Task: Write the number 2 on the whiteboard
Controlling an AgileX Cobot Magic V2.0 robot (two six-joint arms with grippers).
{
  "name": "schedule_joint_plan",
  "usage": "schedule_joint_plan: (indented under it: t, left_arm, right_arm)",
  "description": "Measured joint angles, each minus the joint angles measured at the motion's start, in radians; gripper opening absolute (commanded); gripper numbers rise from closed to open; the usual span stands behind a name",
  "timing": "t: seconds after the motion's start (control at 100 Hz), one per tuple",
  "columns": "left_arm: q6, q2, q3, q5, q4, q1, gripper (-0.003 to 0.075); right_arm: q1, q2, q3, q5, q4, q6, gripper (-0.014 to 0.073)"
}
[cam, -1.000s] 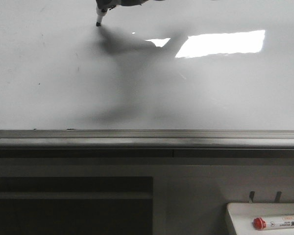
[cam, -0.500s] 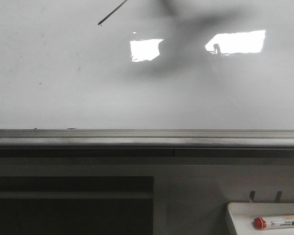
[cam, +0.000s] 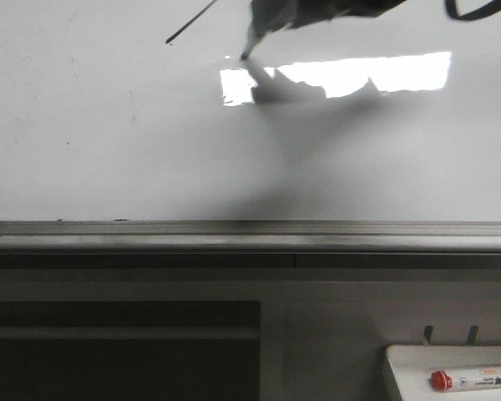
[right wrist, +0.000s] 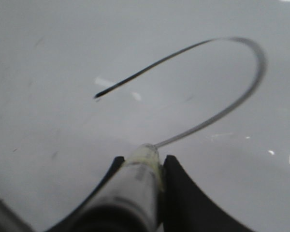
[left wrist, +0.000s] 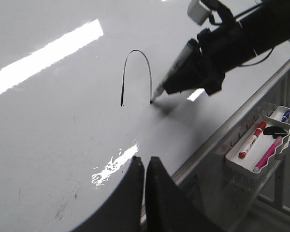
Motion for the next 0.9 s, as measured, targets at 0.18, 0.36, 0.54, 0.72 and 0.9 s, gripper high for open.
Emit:
schedule_joint_plan:
  t: [0.18, 0.36, 0.54, 0.72, 0.9]
  left_arm:
    - [0.000, 0.000, 0.000, 0.000, 0.000, 0.000, -0.0020]
    - [0.000, 0.000, 0.001, 0.000, -0.002, 0.000, -0.0020]
    - [0.000, 0.000, 0.001, 0.000, -0.007, 0.000, -0.0020]
    - [0.000, 0.000, 0.001, 0.000, -0.007, 0.000, -0.0020]
    - [0.000, 0.000, 0.001, 0.000, -0.007, 0.000, -0.0020]
  right_arm:
    - [0.091, 0.108, -0.020, 0.039, 0.002, -0.003, -0.0069]
    - [0.103, 0.136, -0.054, 0.025, 0.015, -0.003, -0.0070]
    - [0.105, 0.087, -0.054, -0.076, 0.051, -0.020, -0.0070]
    - [0.101, -0.039, -0.032, -0.362, 0.298, -0.268, -0.0073]
    - [0.089, -0.182, 0.035, -0.644, 0.465, -0.415, -0.0078]
